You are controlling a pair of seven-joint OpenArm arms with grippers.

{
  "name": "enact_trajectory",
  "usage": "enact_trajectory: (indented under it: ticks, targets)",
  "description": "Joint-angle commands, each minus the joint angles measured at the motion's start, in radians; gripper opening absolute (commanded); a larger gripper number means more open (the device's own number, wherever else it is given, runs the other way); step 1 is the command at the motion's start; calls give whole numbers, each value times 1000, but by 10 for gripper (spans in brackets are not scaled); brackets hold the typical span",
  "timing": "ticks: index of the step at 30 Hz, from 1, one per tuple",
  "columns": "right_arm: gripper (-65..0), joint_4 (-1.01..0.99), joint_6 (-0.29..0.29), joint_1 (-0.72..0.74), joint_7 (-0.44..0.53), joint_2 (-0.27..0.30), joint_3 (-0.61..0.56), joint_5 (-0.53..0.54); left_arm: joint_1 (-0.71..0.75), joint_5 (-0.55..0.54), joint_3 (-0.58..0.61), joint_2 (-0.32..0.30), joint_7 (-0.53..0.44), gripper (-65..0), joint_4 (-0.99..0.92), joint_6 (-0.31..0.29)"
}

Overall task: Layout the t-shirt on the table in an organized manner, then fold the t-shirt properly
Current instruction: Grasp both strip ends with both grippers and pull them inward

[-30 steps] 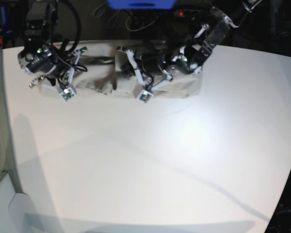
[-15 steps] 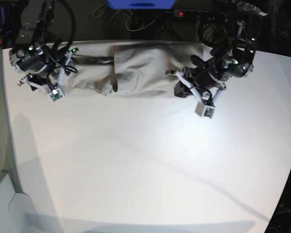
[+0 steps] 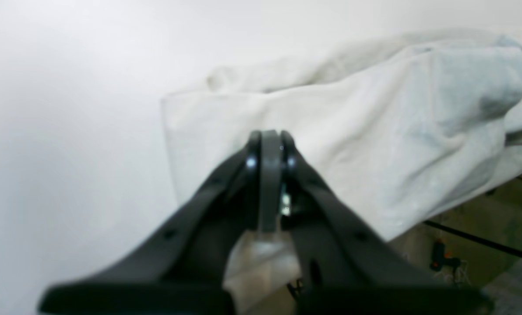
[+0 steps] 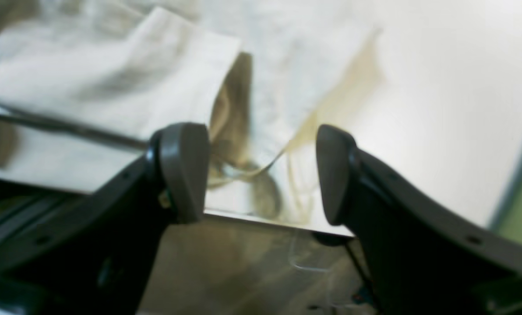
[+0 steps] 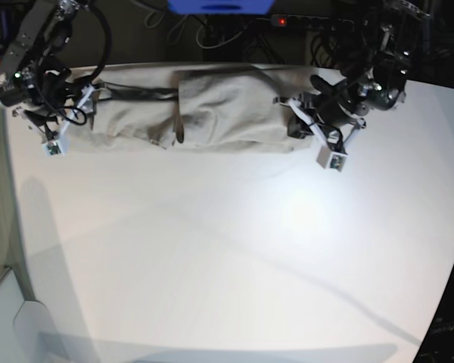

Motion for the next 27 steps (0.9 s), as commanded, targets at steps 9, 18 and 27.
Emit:
enact_trajectory:
  ticks: [9, 18, 27]
  targets:
    - [-254, -111, 3, 68, 16, 12, 5, 78, -7, -9, -5, -9, -9, -648, 20, -4]
    - [-254, -122, 3, 94, 17, 38, 83, 74, 22, -10, -22, -23, -8, -648, 27, -4]
    - [-254, -205, 3, 93, 17, 33, 107, 80, 17, -12, -34, -21, -8, -648, 29, -4]
